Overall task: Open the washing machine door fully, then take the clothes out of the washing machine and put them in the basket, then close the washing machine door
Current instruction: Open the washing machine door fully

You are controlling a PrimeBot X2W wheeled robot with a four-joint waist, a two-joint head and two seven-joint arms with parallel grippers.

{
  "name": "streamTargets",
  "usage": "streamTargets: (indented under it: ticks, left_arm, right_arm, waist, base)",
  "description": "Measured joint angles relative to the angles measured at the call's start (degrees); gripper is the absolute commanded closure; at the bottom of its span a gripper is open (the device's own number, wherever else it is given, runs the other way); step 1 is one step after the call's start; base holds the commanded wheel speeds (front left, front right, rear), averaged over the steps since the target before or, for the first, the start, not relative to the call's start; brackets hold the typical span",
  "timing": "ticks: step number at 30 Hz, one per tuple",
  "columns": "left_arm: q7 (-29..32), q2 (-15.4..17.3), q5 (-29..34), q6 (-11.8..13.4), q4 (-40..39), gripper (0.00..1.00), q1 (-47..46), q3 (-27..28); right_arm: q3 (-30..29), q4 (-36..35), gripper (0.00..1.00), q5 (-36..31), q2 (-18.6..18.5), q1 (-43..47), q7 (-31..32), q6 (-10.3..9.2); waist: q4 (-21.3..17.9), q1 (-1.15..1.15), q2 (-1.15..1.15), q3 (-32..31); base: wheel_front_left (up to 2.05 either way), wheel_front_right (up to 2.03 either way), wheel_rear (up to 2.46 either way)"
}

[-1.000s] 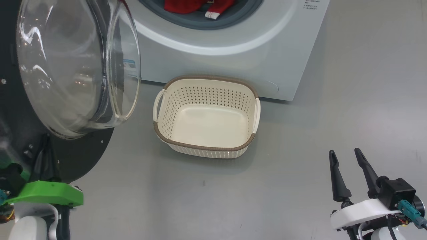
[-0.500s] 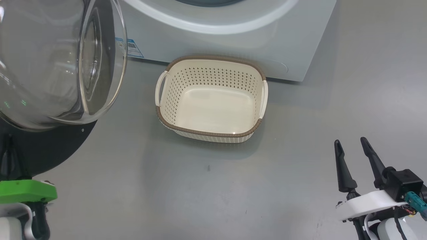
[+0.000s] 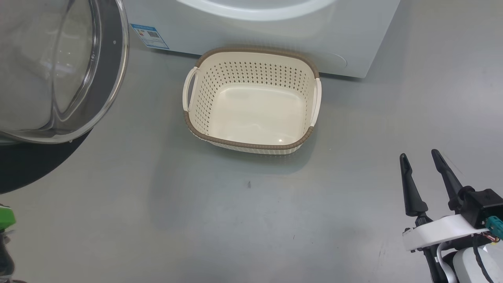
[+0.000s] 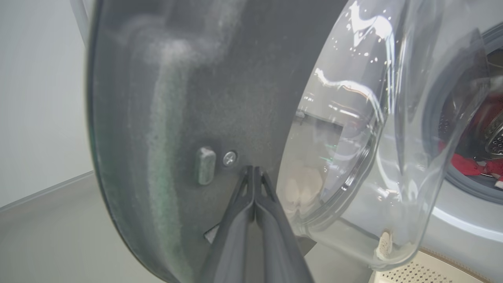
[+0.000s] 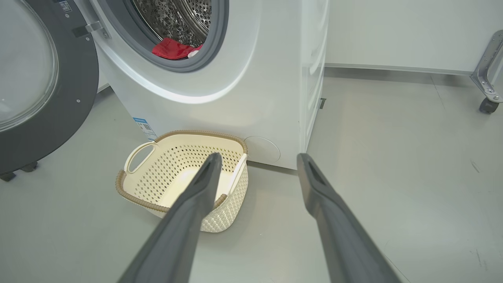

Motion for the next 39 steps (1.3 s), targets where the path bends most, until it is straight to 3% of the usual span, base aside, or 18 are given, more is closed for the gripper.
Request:
streamTargets:
  ticks: [10,25,39]
  left_arm:
    - [-0.24,3.04,-0.97,-0.16,2.92,1.00,-3.13,1.79]
    - [-0.27,5.22,-4.60,-1.21,9.00,1.00,-9.96,5.67]
    - [-0.77,6.47,-4.57,-2.13,14.50,1.00,-13.73,6.00]
  right_arm:
    - [-0.53,-1.54,0.00,-0.49,-1.10,-1.15,0.51,-0.02]
    - [-0.99,-3.55,0.00,-0.94,-2.34,-1.98,2.00,-0.14]
    - [-1.33,-4.11,0.00,-0.92,-2.49,-2.47,2.25,-0.16]
  waist:
    - [0.06,0.00,0.00,2.89]
    - [0.40,0.00,0.00,6.74]
    - [0.60,0.00,0.00,7.71]
  base:
    - [0.00,0.00,0.00]
    - [0.00,0.00,0.00]
    - [0.00,0.00,0.00]
